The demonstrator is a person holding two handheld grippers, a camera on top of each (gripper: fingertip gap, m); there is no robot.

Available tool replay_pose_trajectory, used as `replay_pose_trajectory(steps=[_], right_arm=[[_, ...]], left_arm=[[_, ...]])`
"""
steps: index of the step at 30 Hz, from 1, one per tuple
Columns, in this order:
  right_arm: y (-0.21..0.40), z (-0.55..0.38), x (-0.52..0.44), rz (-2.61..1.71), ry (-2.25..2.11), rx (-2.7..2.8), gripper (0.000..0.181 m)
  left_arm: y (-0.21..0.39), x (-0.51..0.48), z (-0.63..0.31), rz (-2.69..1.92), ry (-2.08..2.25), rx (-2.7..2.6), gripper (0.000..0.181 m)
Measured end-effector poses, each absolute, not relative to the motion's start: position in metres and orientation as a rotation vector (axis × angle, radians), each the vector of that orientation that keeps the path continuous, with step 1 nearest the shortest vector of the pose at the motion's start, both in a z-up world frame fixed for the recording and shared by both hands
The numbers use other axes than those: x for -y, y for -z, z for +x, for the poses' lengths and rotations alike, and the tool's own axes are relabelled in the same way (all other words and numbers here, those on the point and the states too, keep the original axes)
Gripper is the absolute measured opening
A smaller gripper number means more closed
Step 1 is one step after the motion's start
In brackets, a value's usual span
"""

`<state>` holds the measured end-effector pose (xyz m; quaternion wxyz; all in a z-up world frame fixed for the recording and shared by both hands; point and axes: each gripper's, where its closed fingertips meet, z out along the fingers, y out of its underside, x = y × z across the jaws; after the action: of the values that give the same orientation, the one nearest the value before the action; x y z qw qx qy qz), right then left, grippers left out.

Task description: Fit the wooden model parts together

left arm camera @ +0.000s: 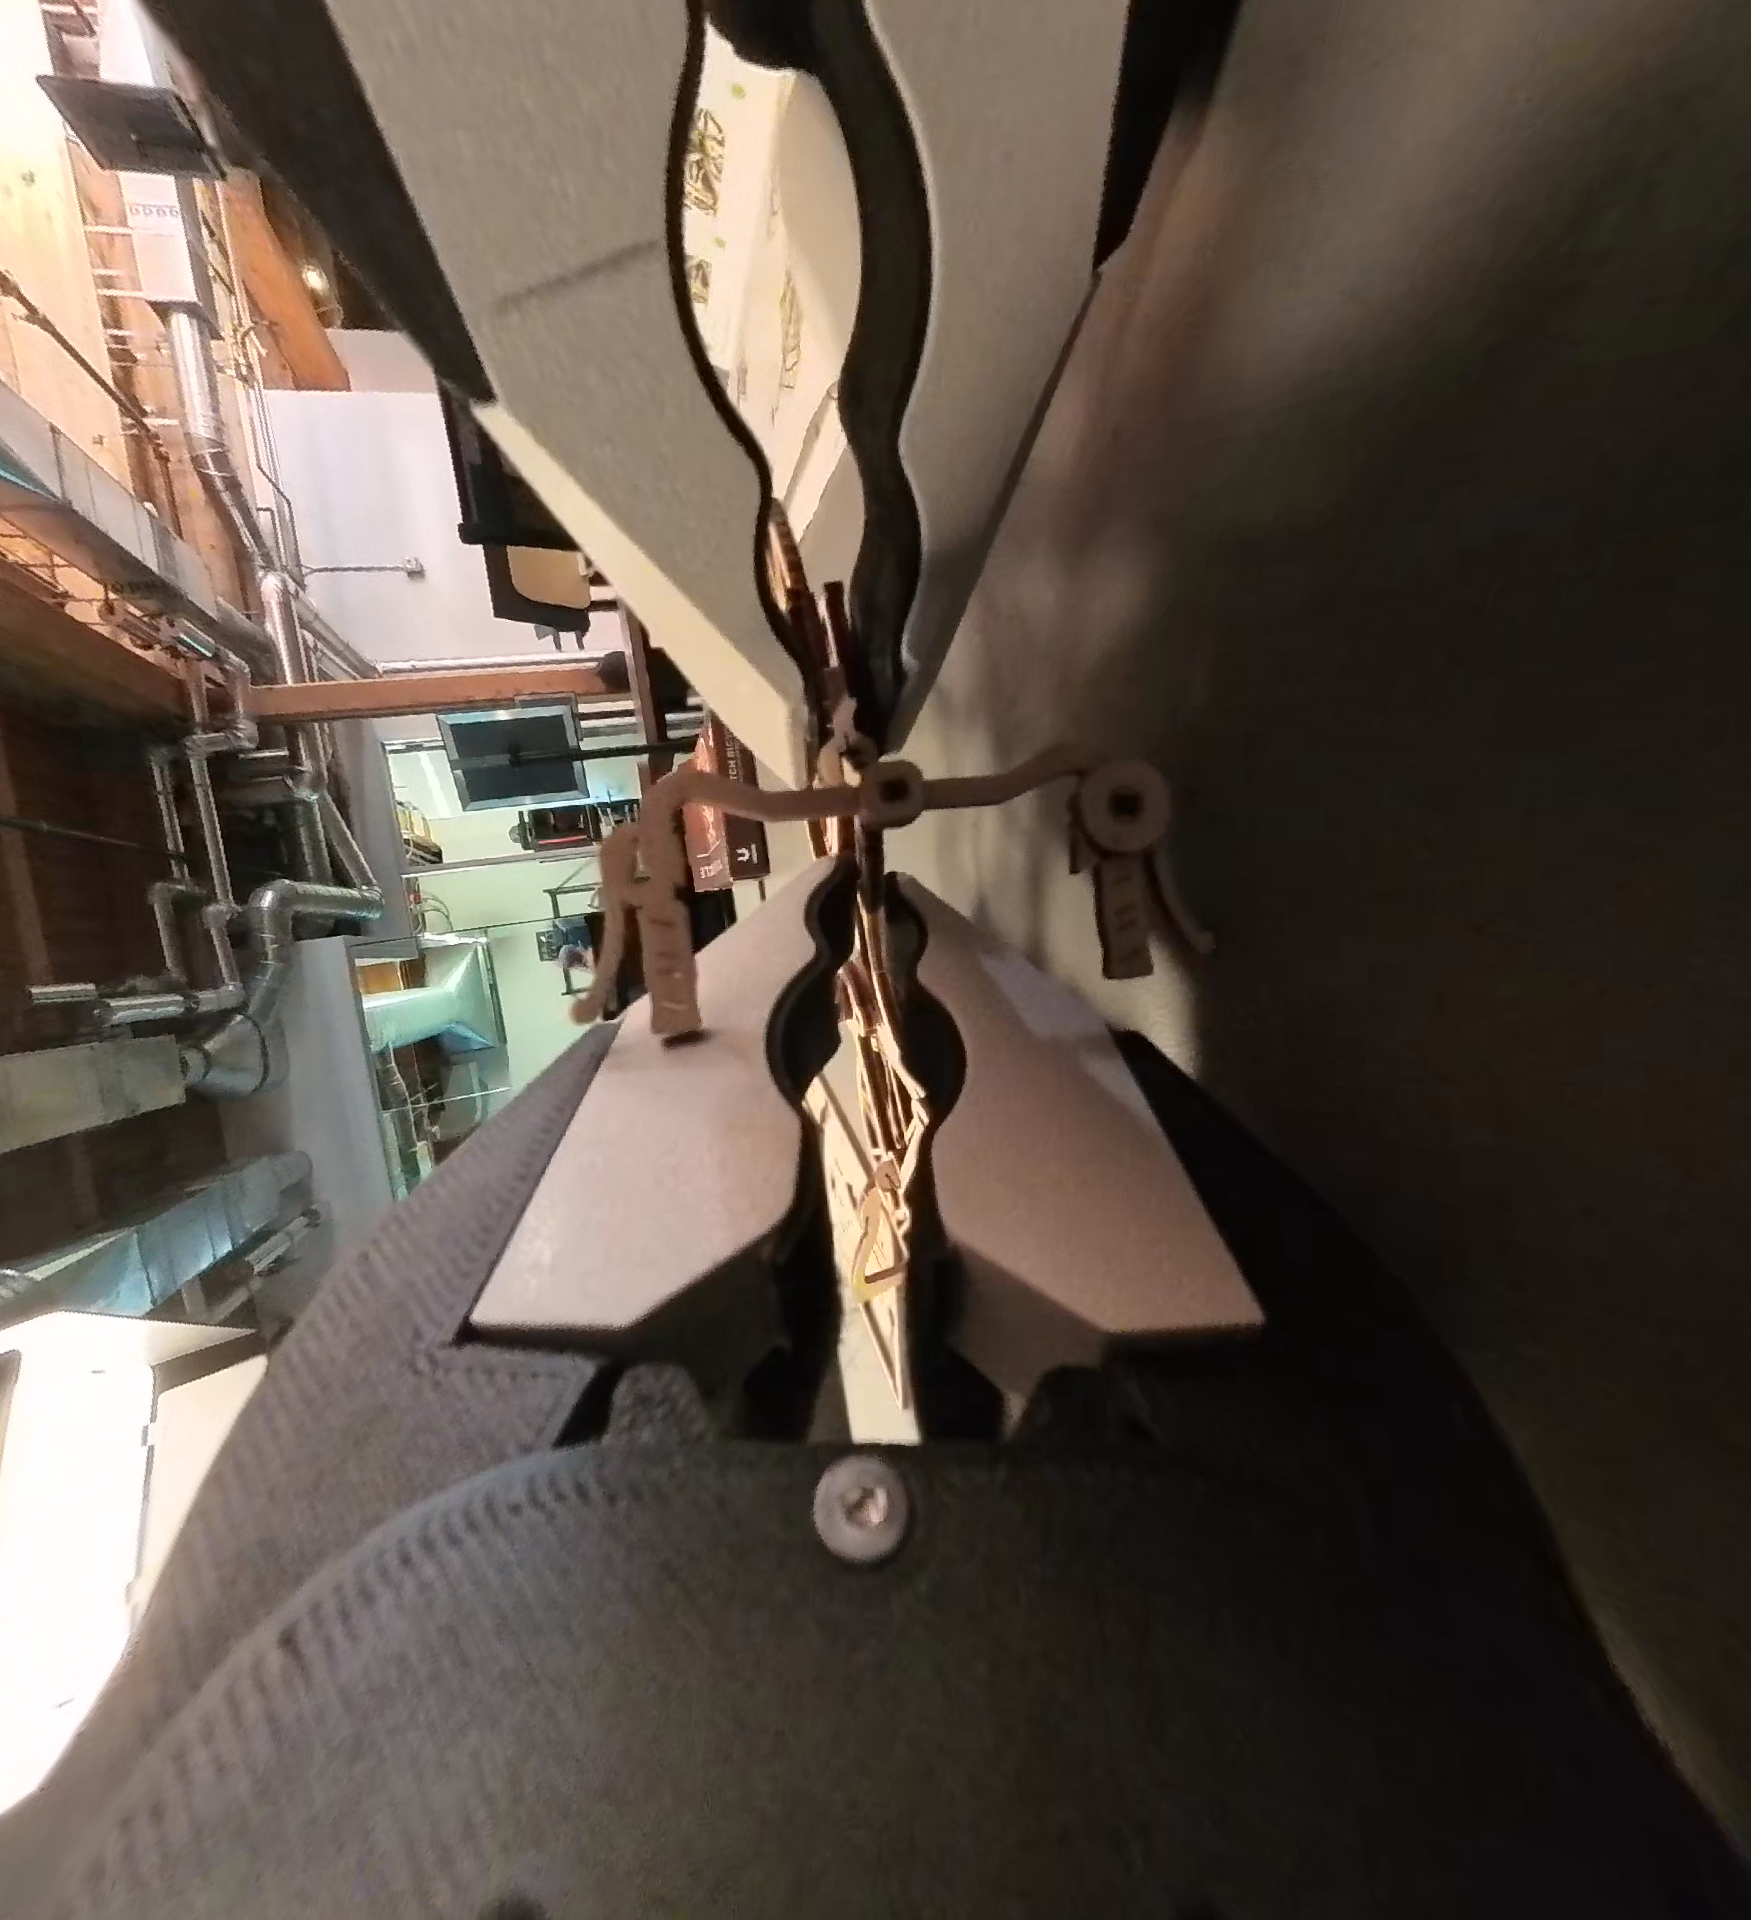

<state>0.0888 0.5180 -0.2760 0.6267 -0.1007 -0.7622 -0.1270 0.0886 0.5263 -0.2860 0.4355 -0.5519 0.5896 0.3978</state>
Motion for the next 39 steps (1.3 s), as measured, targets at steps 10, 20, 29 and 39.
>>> replay_pose_trajectory(steps=[10, 20, 29, 39], right_arm=[[0.282, 0.094, -0.516, -0.256, 0.293, 1.749, 0.008], [0.281, 0.094, -0.514, -0.352, 0.325, 1.704, 0.008], [0.28, 0.095, -0.513, -0.394, 0.369, 1.679, 0.007], [0.28, 0.095, -0.514, -0.429, 0.395, 1.665, 0.007]], left_arm=[[0.285, -0.528, 0.09, -1.396, -0.978, -1.407, 0.003], [0.278, -0.533, 0.085, -1.523, -0.954, -1.276, 0.002], [0.277, -0.536, 0.081, -1.582, -0.966, -1.231, 0.001], [0.276, -0.538, 0.079, -1.603, -0.985, -1.212, 0.001]])
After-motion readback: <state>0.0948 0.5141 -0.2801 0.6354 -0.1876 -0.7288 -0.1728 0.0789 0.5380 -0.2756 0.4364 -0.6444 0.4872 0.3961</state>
